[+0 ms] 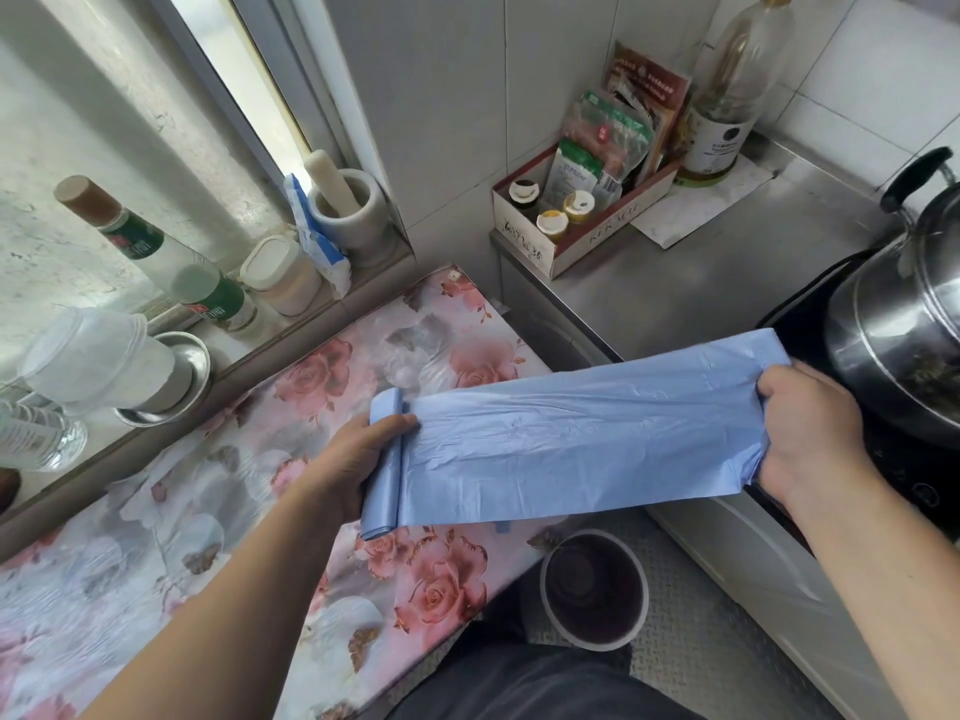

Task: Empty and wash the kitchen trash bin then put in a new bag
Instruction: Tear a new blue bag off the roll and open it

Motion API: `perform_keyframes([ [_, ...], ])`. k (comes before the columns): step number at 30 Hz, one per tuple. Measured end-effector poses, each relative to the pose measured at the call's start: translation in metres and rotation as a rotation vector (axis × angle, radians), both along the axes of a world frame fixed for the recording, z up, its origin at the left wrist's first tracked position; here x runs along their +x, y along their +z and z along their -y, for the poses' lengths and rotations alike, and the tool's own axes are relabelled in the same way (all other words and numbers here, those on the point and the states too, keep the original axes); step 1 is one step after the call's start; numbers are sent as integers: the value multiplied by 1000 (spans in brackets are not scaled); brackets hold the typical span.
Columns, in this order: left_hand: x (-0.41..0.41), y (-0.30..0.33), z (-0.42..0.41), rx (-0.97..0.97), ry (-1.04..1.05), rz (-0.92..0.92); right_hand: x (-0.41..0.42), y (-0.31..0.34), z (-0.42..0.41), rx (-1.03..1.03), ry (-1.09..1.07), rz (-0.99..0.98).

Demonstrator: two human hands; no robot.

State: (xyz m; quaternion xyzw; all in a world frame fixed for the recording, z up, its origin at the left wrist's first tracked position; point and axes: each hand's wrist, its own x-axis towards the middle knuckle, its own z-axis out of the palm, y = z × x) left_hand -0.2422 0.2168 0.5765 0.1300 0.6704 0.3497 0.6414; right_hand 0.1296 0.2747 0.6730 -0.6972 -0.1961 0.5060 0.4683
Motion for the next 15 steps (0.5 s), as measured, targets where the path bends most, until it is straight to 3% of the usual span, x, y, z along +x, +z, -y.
perform_keyframes([
  [7, -7, -1, -5, -54, 170, 33, 9, 0, 0, -23, -46, 108],
  [15, -17, -4, -10, -72, 243, -51, 14, -8, 2, -43, -69, 65],
])
